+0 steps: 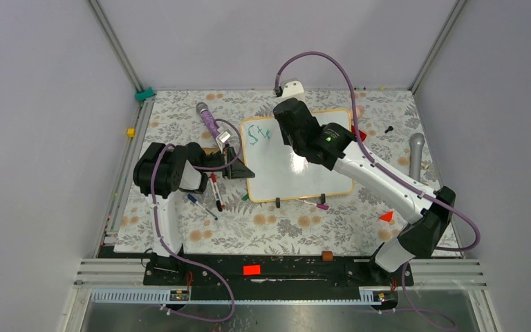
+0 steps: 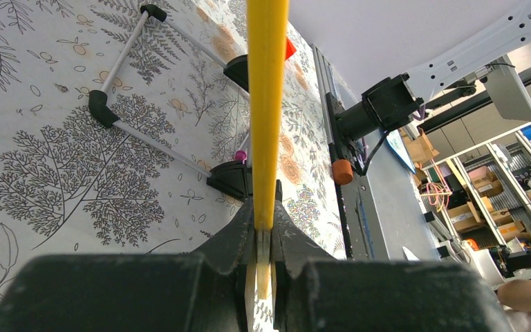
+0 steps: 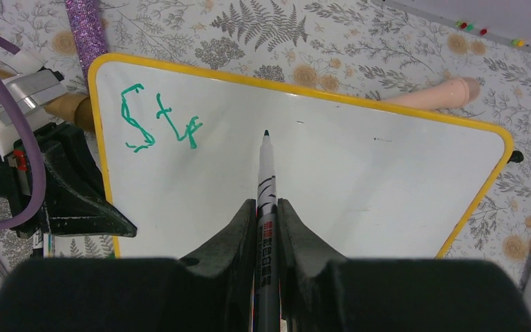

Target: Write a sentence on the whiteboard

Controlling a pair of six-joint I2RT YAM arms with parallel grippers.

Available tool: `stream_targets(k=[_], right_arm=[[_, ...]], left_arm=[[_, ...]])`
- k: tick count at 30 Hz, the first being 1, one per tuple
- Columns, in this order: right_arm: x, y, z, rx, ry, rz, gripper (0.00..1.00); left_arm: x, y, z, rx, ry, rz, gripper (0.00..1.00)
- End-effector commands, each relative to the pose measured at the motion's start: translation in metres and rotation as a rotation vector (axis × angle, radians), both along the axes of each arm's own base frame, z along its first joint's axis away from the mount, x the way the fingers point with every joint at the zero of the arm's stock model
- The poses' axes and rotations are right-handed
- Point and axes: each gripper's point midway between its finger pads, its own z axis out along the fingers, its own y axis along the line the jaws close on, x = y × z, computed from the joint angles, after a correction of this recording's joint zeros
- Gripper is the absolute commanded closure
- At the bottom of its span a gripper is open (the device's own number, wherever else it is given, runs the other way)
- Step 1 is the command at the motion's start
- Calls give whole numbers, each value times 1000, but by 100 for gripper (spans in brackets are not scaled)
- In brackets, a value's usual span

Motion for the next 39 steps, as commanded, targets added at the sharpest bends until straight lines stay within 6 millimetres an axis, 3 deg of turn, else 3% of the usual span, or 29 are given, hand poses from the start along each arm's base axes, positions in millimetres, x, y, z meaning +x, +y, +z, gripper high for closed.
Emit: stream_targets(k=[1,15,21,27,39], right_arm=[[5,1,31,52,-79,23,100],[11,23,16,14,-34,102,100],[8,38,-4,11,30,160,100],[10,40,-22,-22,65,159,100],[19,39,-34,-77,76,125,100]], left_arm=[[-4,0,-6,5,50,-30,100],[-8,-3,1,3,19,-54,100],[-8,-3,1,3,16,-57,100],[-8,-3,2,3,14,-57,100],[-8,-3,2,3,15,-55,100]])
